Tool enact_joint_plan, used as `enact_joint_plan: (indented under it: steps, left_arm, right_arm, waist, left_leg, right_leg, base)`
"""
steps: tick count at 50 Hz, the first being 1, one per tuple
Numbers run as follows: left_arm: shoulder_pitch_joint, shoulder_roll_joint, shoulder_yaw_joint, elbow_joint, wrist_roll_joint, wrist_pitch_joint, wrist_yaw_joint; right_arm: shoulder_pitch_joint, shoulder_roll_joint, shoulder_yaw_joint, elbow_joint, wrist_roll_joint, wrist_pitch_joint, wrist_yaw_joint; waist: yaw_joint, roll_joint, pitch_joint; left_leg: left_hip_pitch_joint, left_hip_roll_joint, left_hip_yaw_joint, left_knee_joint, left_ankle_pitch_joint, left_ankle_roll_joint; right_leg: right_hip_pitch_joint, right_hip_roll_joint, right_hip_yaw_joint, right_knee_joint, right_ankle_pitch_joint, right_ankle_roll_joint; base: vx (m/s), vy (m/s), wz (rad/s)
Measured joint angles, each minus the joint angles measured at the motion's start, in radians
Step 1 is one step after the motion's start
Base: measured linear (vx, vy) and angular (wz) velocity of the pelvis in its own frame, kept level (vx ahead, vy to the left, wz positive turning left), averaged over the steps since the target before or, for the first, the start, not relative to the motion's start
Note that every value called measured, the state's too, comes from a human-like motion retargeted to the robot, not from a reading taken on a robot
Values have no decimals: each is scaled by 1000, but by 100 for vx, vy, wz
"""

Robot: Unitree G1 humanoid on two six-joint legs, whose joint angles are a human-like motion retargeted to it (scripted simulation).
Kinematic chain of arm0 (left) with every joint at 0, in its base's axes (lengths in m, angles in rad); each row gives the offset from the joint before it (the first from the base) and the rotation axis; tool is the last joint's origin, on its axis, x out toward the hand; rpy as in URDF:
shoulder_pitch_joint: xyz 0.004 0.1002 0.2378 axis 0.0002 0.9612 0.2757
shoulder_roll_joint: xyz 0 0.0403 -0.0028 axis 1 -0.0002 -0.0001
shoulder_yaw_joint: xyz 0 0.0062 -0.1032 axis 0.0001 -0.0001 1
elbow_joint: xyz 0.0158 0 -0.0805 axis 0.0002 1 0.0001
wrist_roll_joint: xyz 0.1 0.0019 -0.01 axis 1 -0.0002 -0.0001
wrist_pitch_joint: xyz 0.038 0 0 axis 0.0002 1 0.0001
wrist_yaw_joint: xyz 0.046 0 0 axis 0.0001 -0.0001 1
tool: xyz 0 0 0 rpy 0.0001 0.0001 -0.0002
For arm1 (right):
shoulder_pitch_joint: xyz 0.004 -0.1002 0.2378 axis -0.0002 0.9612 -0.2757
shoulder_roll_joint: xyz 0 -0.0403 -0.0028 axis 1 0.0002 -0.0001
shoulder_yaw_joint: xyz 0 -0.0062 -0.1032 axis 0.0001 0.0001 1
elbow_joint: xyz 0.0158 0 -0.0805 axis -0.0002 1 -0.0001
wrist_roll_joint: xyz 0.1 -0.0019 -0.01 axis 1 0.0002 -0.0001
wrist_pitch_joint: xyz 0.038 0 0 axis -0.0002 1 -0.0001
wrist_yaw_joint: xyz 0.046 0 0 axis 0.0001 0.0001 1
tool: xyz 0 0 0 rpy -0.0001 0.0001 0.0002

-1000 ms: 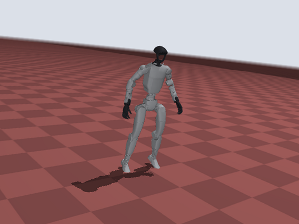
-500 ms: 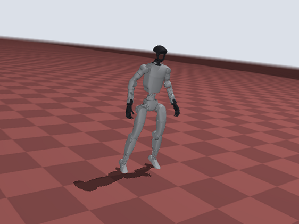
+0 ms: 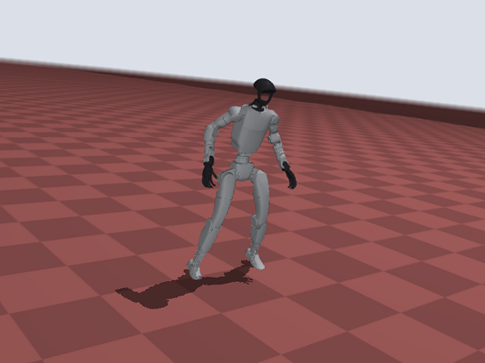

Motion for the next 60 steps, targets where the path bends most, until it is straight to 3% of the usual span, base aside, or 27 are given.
enact_joint_plan:
  steps: [2, 4, 10, 12, 15, 17, 18, 20, 22, 23, 25, 27, 30, 32, 34, 37, 40, 45, 46, 48, 50, 52, 53, 55, 56, 58, 60]
  left_arm:
    - [97, -16, 42, -63, 45, -5, -89]
    - [157, -31, 64, -109, 51, -9, -124]
    - [144, -56, 95, -92, -11, -4, -74]
    - [112, -61, 92, -70, -28, 5, -59]
    - [66, -62, 60, -44, -15, 18, -36]
    - [47, -51, 46, -47, -14, 17, -25]
    - [31, -42, 43, -47, -20, 15, -17]
    - [8, -25, 30, -21, -23, 22, 7]
    - [-14, -24, 7, 38, -28, 36, 43]
    - [-21, -28, -5, 61, -35, 35, 59]
    - [-20, -45, -10, 72, -58, 15, 88]
    - [31, -62, 24, 0, -60, -4, 96]
    - [161, -83, 73, -119, 35, -10, 13]
    - [255, -101, 102, -172, 103, -23, -84]
    - [309, -110, 114, -209, 98, -29, -132]
    - [305, -105, 99, -223, 36, -22, -133]
    - [253, -93, 86, -188, 8, -12, -118]
    - [160, -92, 88, -115, 9, 16, -80]
    - [145, -89, 86, -109, 3, 18, -70]
    - [110, -73, 78, -93, -17, 16, -40]
    - [46, -47, 61, -36, -45, 11, 12]
    - [2, -36, 42, 43, -65, 23, 60]
    - [-5, -37, 31, 69, -75, 27, 73]
    - [-3, -45, 22, 84, -78, 20, 75]
    - [33, -50, 32, 47, -51, 10, 58]
    - [129, -58, 59, -47, 25, -4, 5]
    - [235, -72, 98, -135, 119, -15, -81]
  right_arm:
    - [112, 29, -57, -49, 0, 7, 76]
    - [176, 53, -81, -68, 1, 12, 107]
    - [96, 26, -18, 20, -1, 40, 106]
    - [49, 14, 11, 52, 3, 42, 102]
    - [-5, -11, 42, 85, 2, 43, 95]
    - [-37, -37, 45, 96, 17, 44, 91]
    - [-66, -48, 48, 113, 36, 44, 81]
    - [-125, -59, 75, 188, 66, 43, 36]
    - [-190, -67, 129, 282, 35, 45, -21]
    - [-210, -73, 151, 301, 7, 45, -42]
    - [-210, -87, 154, 248, -30, 27, -88]
    - [-109, -92, 69, 63, -15, 2, -88]
    - [105, -54, -54, -144, 26, -19, 36]
    - [209, -16, -83, -151, 31, -23, 133]
    - [246, 11, -76, -105, 10, -10, 177]
    - [207, 24, -38, 3, -30, 20, 178]
    - [147, 25, -12, 86, -37, 37, 187]
    - [76, 2, -5, 144, -34, 45, 173]
    - [65, -1, -9, 149, -21, 47, 168]
    - [40, -8, -10, 168, 17, 49, 141]
    - [-29, -13, 23, 235, 61, 46, 69]
    - [-105, -26, 102, 317, 18, 44, -1]
    - [-129, -37, 141, 328, -25, 45, -18]
    - [-151, -62, 171, 269, -93, 32, -30]
    - [-105, -74, 131, 176, -87, 21, -14]
    - [16, -76, 30, 4, -52, 4, 51]
    - [134, -38, -53, -87, -16, -1, 147]
  waist:
    - [-7, -5, -35]
    - [-19, 4, -23]
    - [-22, 42, 136]
    - [-6, 37, 158]
    - [10, 32, 172]
    - [20, 32, 184]
    - [26, 28, 200]
    - [38, 24, 226]
    - [52, 30, 231]
    - [56, 30, 229]
    - [49, 24, 210]
    - [29, 12, 177]
    - [10, -8, 70]
    - [1, 4, 14]
    - [-1, 18, -6]
    - [-6, 19, 34]
    - [0, 29, 95]
    - [1, 51, 130]
    - [-1, 49, 133]
    - [-4, 40, 141]
    - [-4, 35, 186]
    - [5, 41, 215]
    - [10, 38, 214]
    - [7, 22, 179]
    - [-2, 17, 144]
    - [-16, 9, 69]
    - [-21, -1, 1]
  left_leg:
    - [44, -21, -6, -191, 223, -70]
    - [66, -42, -26, -250, 264, -101]
    - [44, -60, 10, -217, 201, -91]
    - [17, -65, 36, -241, 190, -82]
    - [-16, -67, 61, -260, 233, -76]
    - [-25, -66, 55, -195, 52, -55]
    - [-40, -69, 50, -113, -113, -25]
    - [-144, -66, 43, 196, -405, 102]
    - [-283, -30, 49, 512, -517, 183]
    - [-301, -15, 56, 565, -529, 173]
    - [-271, 1, 72, 515, -507, 131]
    - [-187, -13, 89, 301, -346, 98]
    - [-62, -52, 83, -146, 141, 8]
    - [-7, -34, 91, -331, 349, -115]
    - [14, -7, 121, -381, 363, -176]
    - [34, -40, 122, -355, 327, -142]
    - [37, -65, 61, -285, 281, -122]
    - [16, -56, 98, -220, 228, -90]
    - [14, -58, 103, -195, 159, -76]
    - [0, -69, 102, -103, -89, -35]
    - [-79, -62, 88, 179, -413, 53]
    - [-181, -21, 88, 473, -555, 157]
    - [-199, -8, 98, 529, -565, 175]
    - [-192, 0, 126, 481, -516, 152]
    - [-170, -5, 132, 388, -430, 125]
    - [-120, -26, 128, 170, -178, 65]
    - [-50, -54, 99, -90, 162, -14]
  right_leg:
    - [36, 2, -5, -164, 281, 99]
    - [66, 19, -3, -212, 361, 141]
    - [64, 98, 8, -111, 233, 89]
    - [30, 82, -60, -106, 186, 84]
    - [14, 54, -108, -145, 208, 67]
    - [15, 41, -74, -106, 21, 51]
    - [8, 31, -57, -42, -149, 36]
    - [-76, 20, -31, 221, -471, -91]
    - [-226, 34, -6, 542, -610, -219]
    - [-253, 38, -1, 603, -616, -212]
    - [-226, 43, -12, 545, -574, -155]
    - [-136, 44, -38, 324, -395, -100]
    - [-31, 49, -47, -80, 106, 16]
    - [12, 68, -66, -238, 341, 125]
    - [28, 93, -90, -279, 387, 169]
    - [48, 76, -74, -246, 364, 154]
    - [57, 86, -9, -186, 303, 109]
    - [44, 68, -18, -142, 191, 73]
    - [45, 57, -13, -128, 140, 77]
    - [48, 27, -15, -74, -80, 73]
    - [12, 8, -25, 133, -427, -14]
    - [-102, 24, -8, 445, -629, -182]
    - [-142, 27, -1, 531, -642, -206]
    - [-154, 28, -2, 498, -579, -161]
    - [-119, 31, -11, 382, -483, -123]
    - [-44, 40, -23, 126, -203, -50]
    - [17, 41, -26, -112, 161, 37]
  base:
    - [14, -4, 29]
    - [4, 0, 47]
    - [-8, 1, 21]
    - [-3, 0, -4]
    - [0, 0, 0]
    - [0, 0, 0]
    - [0, 0, 0]
    - [-6, 2, -17]
    - [-1, 0, -39]
    - [11, 0, -39]
    - [20, 0, -24]
    - [22, -1, 1]
    - [16, -4, 4]
    - [9, -5, -6]
    - [2, -9, -20]
    - [-5, 6, 0]
    - [-9, 3, -9]
    - [-4, 2, -5]
    - [-5, 3, 9]
    - [-8, 2, 11]
    - [-13, 1, 6]
    - [-8, -1, -28]
    - [4, -1, -44]
    - [15, -2, -33]
    - [21, -3, -5]
    - [20, -5, 12]
    - [16, -6, 5]
